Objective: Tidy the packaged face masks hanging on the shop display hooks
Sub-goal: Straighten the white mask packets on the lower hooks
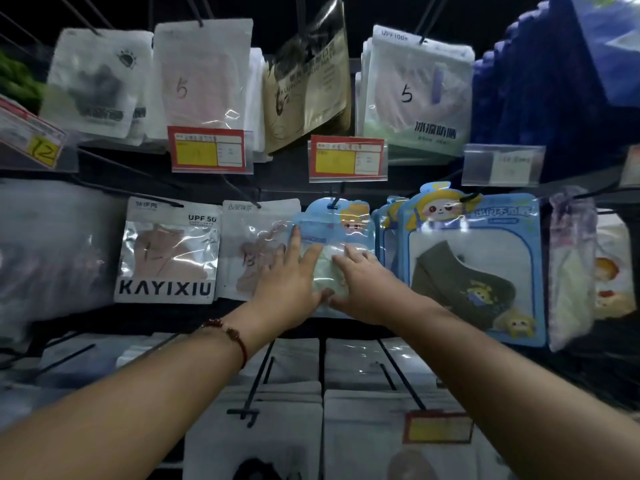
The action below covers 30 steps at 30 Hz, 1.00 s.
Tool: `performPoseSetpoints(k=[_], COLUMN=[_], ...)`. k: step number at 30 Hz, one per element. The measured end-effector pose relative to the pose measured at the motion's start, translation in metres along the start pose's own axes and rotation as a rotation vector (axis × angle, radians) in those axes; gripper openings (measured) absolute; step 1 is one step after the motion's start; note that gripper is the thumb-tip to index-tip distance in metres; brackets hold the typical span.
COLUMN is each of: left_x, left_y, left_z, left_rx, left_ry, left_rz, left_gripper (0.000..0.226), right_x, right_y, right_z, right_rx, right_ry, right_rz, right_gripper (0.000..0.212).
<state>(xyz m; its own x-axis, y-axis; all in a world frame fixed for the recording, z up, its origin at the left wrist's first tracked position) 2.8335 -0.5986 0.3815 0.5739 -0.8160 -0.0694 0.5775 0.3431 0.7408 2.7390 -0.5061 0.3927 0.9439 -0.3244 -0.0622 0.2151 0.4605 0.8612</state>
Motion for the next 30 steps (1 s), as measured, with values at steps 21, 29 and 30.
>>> performPoseSetpoints(k=[21, 29, 30], left_x=[0.021, 0.023, 0.024], left_y=[-0.036, -0.001, 0.0], left_z=[-0.012, -0.009, -0.005], left_rx=[-0.023, -0.234, -0.188], left_ry=[0.419, -0.031, -0.052], left_rz=[-1.255, -0.337, -0.288], left_gripper=[0.065, 0.093, 0.088], right_x=[0.0, 0.012, 0.013], right_y=[-0.027, -0.01, -0.009], right_z=[0.0, -0.005, -0.004], right_rx=[-0.219, -0.263, -0.224], right_ry=[-0.484, -0.207, -0.179], right_rz=[0.641, 0.024, 0.0], right_gripper=[0.104, 0.099, 0.098])
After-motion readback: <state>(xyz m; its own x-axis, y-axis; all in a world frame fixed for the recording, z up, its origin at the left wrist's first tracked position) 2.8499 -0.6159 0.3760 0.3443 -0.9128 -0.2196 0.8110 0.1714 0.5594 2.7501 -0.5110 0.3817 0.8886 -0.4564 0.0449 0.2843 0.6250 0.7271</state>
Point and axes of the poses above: each hand's wrist, its own z-axis towards the middle knuckle, its own y-axis out of the back of the hand, x = y × z, the point moved 5 cm from there along z, towards the middle knuckle, and after that the axes turned 5 degrees about -z, right-handed, at the moved point
